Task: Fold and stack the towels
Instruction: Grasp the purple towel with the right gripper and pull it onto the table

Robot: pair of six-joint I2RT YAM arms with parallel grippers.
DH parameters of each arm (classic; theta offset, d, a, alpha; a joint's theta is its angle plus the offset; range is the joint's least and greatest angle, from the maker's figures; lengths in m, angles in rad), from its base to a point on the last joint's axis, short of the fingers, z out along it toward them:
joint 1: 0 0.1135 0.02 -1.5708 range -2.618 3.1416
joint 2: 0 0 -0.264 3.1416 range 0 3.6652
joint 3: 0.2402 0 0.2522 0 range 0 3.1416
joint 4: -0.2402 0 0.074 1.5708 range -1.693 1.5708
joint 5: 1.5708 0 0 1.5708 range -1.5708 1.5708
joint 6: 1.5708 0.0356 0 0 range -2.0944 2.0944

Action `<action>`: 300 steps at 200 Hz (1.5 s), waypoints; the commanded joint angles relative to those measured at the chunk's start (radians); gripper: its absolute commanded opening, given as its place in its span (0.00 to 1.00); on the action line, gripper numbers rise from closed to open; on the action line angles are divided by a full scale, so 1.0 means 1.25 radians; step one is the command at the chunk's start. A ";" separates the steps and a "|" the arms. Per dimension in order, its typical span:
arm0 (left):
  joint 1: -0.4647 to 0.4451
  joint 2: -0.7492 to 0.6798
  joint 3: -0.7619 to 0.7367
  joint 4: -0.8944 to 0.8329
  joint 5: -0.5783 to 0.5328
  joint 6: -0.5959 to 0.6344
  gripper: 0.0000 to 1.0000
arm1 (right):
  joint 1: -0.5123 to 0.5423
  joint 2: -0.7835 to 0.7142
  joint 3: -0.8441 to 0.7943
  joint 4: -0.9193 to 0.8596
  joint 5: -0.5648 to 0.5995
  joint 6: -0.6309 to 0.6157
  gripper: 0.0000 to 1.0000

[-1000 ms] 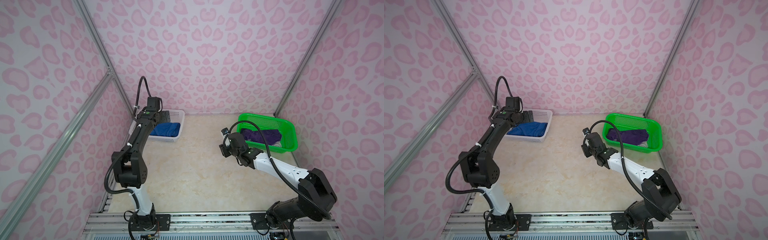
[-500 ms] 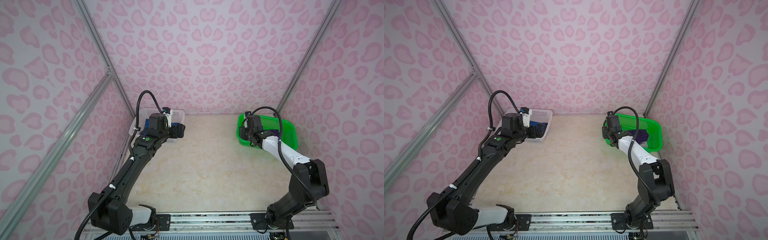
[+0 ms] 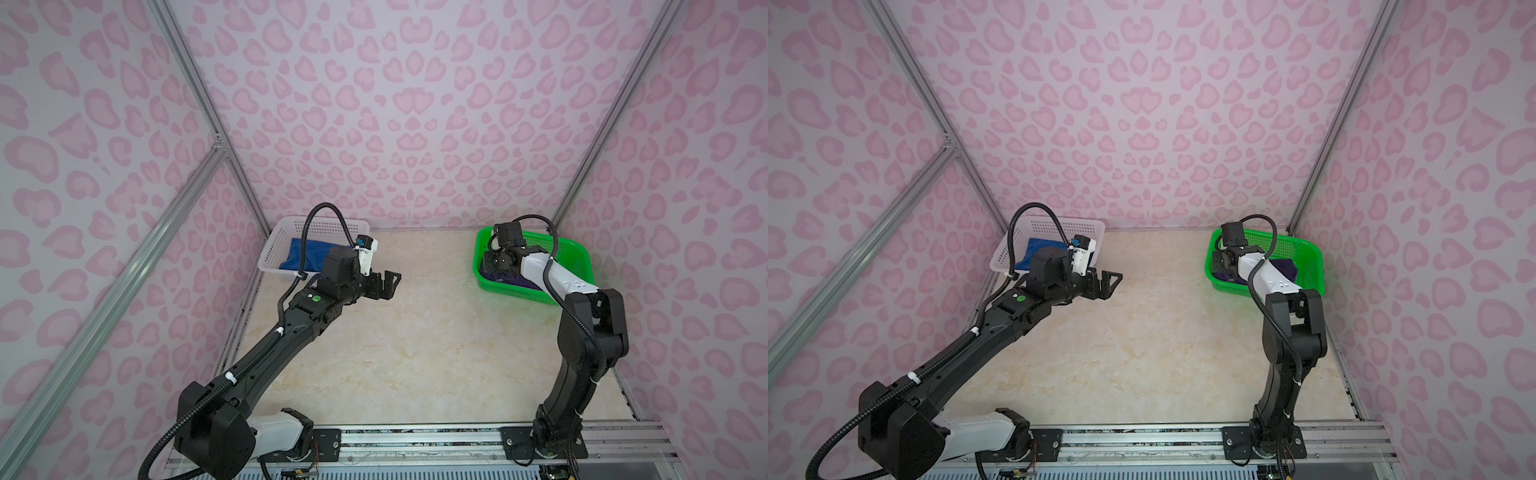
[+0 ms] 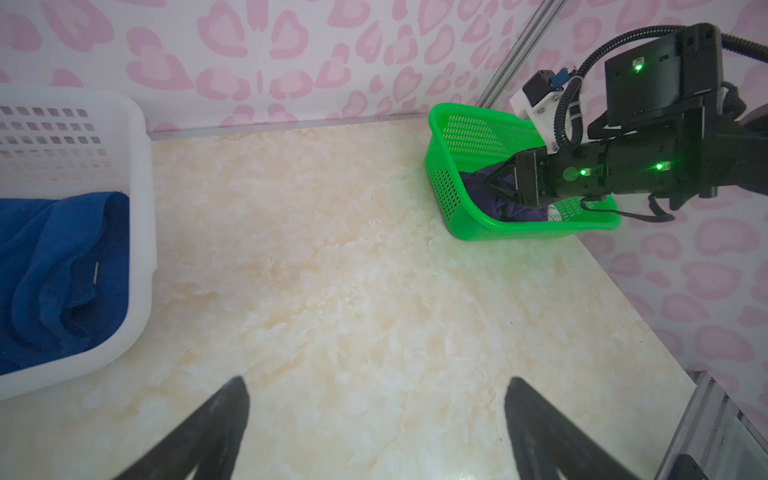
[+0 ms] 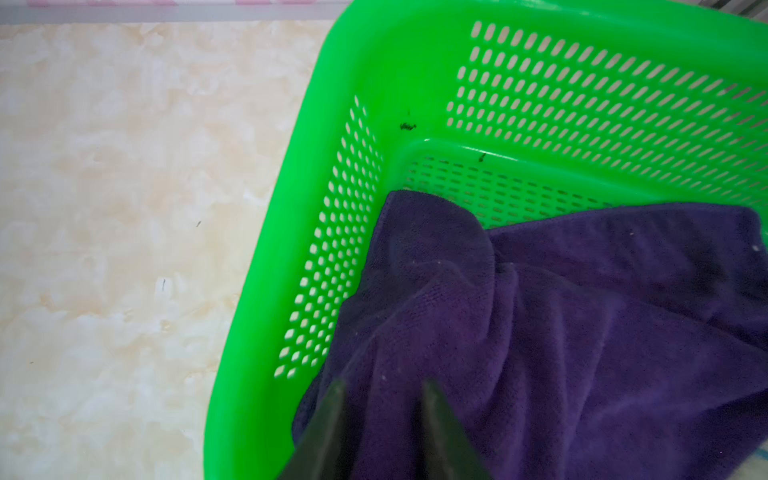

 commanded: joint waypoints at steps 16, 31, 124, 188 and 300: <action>-0.010 0.002 -0.008 0.016 -0.020 0.009 0.98 | -0.014 -0.007 0.004 -0.033 -0.022 0.014 0.00; -0.011 -0.001 -0.012 0.012 -0.025 0.011 0.98 | -0.019 -0.037 0.002 -0.028 -0.007 0.006 0.00; -0.025 -0.007 -0.046 0.005 -0.080 0.004 0.98 | 0.046 -0.359 0.021 0.003 -0.060 -0.169 0.00; -0.029 -0.030 -0.064 0.015 -0.106 -0.010 0.98 | 0.286 -0.513 0.037 0.014 -0.139 -0.221 0.00; -0.030 -0.152 -0.141 -0.041 -0.176 0.008 0.98 | 0.435 -0.372 -0.060 0.137 -0.223 -0.079 0.00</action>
